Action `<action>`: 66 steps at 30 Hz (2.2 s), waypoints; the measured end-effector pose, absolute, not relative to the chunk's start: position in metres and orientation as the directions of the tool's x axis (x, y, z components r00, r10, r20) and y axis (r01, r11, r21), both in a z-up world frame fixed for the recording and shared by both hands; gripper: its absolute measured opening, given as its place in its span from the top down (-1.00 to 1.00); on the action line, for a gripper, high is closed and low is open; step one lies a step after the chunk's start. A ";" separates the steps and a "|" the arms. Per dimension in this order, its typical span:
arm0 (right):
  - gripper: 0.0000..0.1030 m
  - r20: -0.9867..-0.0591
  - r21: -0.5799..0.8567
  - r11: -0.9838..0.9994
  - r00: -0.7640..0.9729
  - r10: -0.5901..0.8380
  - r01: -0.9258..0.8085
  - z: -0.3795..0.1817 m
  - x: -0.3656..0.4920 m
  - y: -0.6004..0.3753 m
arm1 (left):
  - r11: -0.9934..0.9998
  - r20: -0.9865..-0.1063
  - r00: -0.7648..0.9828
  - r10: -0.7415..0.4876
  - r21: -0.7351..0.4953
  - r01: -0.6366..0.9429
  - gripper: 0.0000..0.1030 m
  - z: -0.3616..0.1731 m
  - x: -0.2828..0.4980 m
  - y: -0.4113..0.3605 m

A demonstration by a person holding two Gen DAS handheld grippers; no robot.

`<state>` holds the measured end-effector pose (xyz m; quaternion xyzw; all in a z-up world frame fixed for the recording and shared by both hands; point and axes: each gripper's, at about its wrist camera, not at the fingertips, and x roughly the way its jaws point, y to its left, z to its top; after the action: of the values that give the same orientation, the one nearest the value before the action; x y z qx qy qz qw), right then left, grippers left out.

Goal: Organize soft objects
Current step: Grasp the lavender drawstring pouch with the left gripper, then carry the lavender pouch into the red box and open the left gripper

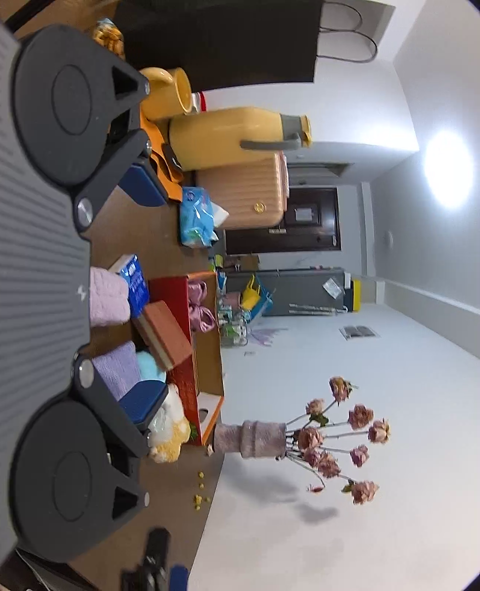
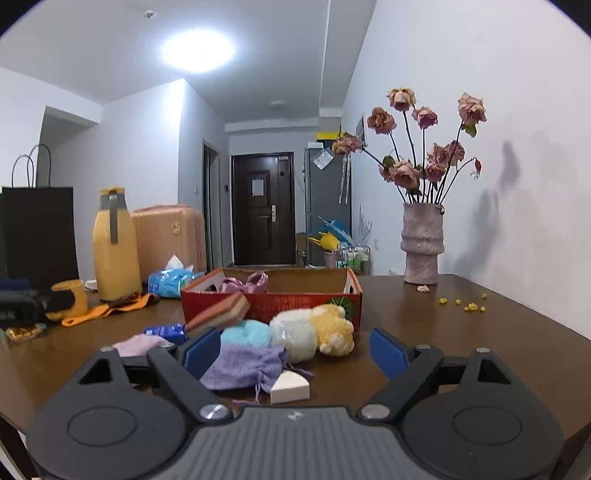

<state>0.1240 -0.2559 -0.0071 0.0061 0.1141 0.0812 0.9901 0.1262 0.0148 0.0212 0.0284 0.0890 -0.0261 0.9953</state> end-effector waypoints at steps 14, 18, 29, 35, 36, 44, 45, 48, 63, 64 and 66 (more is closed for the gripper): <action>-0.67 -0.323 0.011 0.983 0.930 0.177 -0.183 -0.015 0.171 -0.263 | 0.998 -0.301 0.952 -0.057 0.017 0.065 -0.99 -0.012 0.166 0.009; -0.49 -0.373 0.053 0.979 0.906 0.202 -0.196 -0.026 0.187 -0.267 | 0.994 -0.340 0.935 -0.103 0.004 0.110 -0.98 -0.017 0.183 0.000; -0.19 -0.449 0.158 0.951 0.838 0.310 -0.267 -0.045 0.260 -0.253 | 0.968 -0.475 0.843 -0.251 -0.148 0.205 -0.25 -0.027 0.253 -0.017; 0.01 -0.499 0.190 0.944 0.801 0.330 -0.270 -0.056 0.301 -0.238 | 0.958 -0.587 0.760 -0.281 -0.218 0.186 -0.03 -0.053 0.295 -0.023; 0.15 -0.515 0.195 0.943 0.790 0.332 -0.270 -0.058 0.306 -0.236 | 0.950 -0.579 0.755 -0.307 -0.238 0.203 0.23 -0.054 0.297 -0.022; 0.69 -0.502 0.212 0.938 0.793 0.345 -0.273 -0.056 0.303 -0.233 | 0.925 -0.542 0.753 -0.373 -0.284 0.254 0.85 -0.048 0.283 -0.016; 0.70 -0.493 0.206 0.939 0.799 0.344 -0.277 -0.052 0.298 -0.232 | 0.924 -0.532 0.759 -0.374 -0.284 0.257 0.85 -0.044 0.279 -0.015; 0.70 -0.458 0.180 0.939 0.820 0.344 -0.294 -0.037 0.277 -0.231 | 0.919 -0.491 0.781 -0.386 -0.281 0.278 0.86 -0.028 0.260 -0.012; 0.70 -0.359 0.187 0.936 0.866 0.348 -0.299 -0.001 0.185 -0.246 | 0.904 -0.405 0.811 -0.422 -0.255 0.343 0.86 0.010 0.178 -0.017; 0.70 -0.354 0.184 0.936 0.869 0.347 -0.299 0.000 0.185 -0.246 | 0.904 -0.401 0.813 -0.422 -0.253 0.344 0.86 0.012 0.179 -0.017; 0.70 -0.346 0.179 0.938 0.873 0.344 -0.298 0.004 0.188 -0.247 | 0.899 -0.394 0.812 -0.432 -0.255 0.355 0.86 0.018 0.185 -0.018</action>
<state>0.1880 -0.2467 0.0038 0.0603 0.1895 0.1662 0.9658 0.1849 -0.0181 0.0180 -0.0850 0.2262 -0.2075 0.9479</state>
